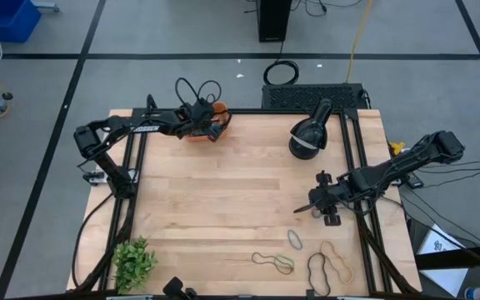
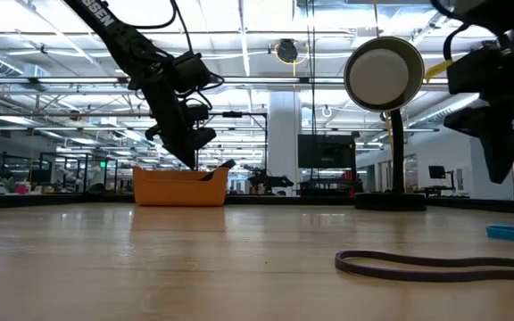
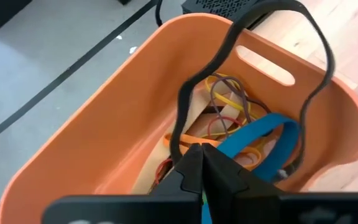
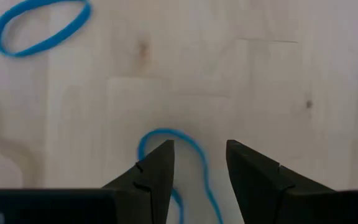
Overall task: Pick and place rubber bands into bin
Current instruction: Put the top blue rubber band into the orange container
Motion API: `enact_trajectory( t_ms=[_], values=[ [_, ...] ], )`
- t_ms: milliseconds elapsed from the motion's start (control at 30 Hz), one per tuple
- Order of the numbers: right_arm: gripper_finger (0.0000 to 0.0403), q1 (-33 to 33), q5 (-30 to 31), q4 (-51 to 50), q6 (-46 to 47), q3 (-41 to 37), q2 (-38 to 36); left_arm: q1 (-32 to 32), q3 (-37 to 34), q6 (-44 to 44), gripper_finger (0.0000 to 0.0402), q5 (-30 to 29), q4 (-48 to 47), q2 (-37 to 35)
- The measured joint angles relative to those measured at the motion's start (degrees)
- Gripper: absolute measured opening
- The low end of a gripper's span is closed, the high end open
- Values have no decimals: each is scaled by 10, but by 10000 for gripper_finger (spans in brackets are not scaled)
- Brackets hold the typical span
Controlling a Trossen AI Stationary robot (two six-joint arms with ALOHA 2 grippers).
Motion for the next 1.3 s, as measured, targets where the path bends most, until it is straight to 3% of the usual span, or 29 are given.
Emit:
enact_trajectory(
  t_ms=[267,667,800,967,1133,1300],
  values=[
    [139,34,20,-4,9,0,18,-4,0,0,17,18,-6,0],
    [136,42,48,17,18,-1,127,-17,0,0,46,20,-26,0],
    [107,42,47,38,15,0,148,-24,0,12,46,20,-49,-7],
    [28,42,41,53,4,0,152,-36,-1,10,46,31,-81,-35],
    [7,40,71,92,9,-1,133,-55,0,-6,47,98,-76,-79],
    [3,40,114,178,-17,-1,102,-85,0,0,47,232,-50,-115]
  ],
)
